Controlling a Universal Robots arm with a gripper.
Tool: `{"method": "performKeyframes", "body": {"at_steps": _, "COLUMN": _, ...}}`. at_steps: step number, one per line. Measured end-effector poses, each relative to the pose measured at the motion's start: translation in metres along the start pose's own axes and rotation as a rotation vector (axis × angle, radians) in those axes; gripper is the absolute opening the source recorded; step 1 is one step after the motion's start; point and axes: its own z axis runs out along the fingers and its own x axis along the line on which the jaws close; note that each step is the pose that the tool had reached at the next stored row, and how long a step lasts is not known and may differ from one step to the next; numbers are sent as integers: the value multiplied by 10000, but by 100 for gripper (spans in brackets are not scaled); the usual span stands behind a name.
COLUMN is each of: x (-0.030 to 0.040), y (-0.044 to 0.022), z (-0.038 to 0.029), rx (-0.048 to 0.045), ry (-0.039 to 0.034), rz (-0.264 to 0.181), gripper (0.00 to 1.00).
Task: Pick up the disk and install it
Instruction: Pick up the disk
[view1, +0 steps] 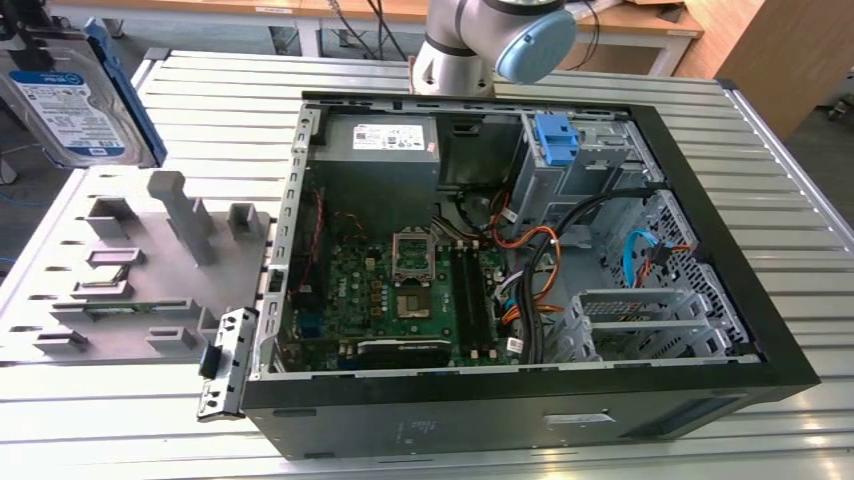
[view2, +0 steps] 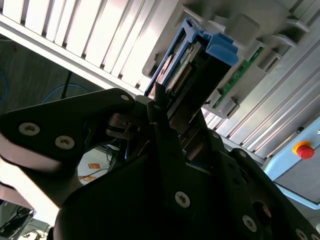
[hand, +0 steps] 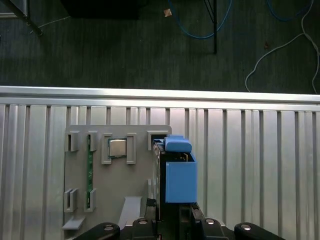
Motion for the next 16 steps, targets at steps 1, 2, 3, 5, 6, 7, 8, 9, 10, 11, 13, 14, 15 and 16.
{"method": "performKeyframes", "body": {"at_steps": 1, "x": -1, "y": 1, "z": -20, "rx": 0, "ry": 0, "rz": 0, "gripper": 35}}
{"method": "performKeyframes", "body": {"at_steps": 2, "x": -3, "y": 1, "z": -40, "rx": 0, "ry": 0, "rz": 0, "gripper": 35}}
{"method": "performKeyframes", "body": {"at_steps": 3, "x": -4, "y": 2, "z": -54, "rx": 0, "ry": 0, "rz": 0, "gripper": 35}}
{"method": "performKeyframes", "body": {"at_steps": 5, "x": -4, "y": 2, "z": -61, "rx": 1, "ry": -1, "rz": 0, "gripper": 35}}
{"method": "performKeyframes", "body": {"at_steps": 6, "x": -4, "y": 2, "z": -61, "rx": 2, "ry": -1, "rz": 0, "gripper": 35}}
{"method": "performKeyframes", "body": {"at_steps": 7, "x": -4, "y": 2, "z": -62, "rx": 2, "ry": -1, "rz": 0, "gripper": 35}}
{"method": "performKeyframes", "body": {"at_steps": 8, "x": -4, "y": 2, "z": -62, "rx": 1, "ry": -1, "rz": 0, "gripper": 35}}
{"method": "performKeyframes", "body": {"at_steps": 9, "x": -4, "y": 2, "z": -63, "rx": 0, "ry": 0, "rz": 0, "gripper": 35}}
{"method": "performKeyframes", "body": {"at_steps": 10, "x": -4, "y": 2, "z": -66, "rx": -1, "ry": 0, "rz": 0, "gripper": 35}}
{"method": "performKeyframes", "body": {"at_steps": 11, "x": -5, "y": 3, "z": -73, "rx": -3, "ry": 2, "rz": 0, "gripper": 35}}
{"method": "performKeyframes", "body": {"at_steps": 13, "x": -7, "y": 3, "z": -99, "rx": -2, "ry": 1, "rz": 0, "gripper": 35}}
{"method": "performKeyframes", "body": {"at_steps": 14, "x": -10, "y": 5, "z": -143, "rx": -1, "ry": 0, "rz": 0, "gripper": 35}}
{"method": "performKeyframes", "body": {"at_steps": 15, "x": -11, "y": 5, "z": -167, "rx": 0, "ry": 0, "rz": 0, "gripper": 35}}
{"method": "performKeyframes", "body": {"at_steps": 16, "x": -13, "y": 6, "z": -189, "rx": 0, "ry": 0, "rz": 0, "gripper": 35}}
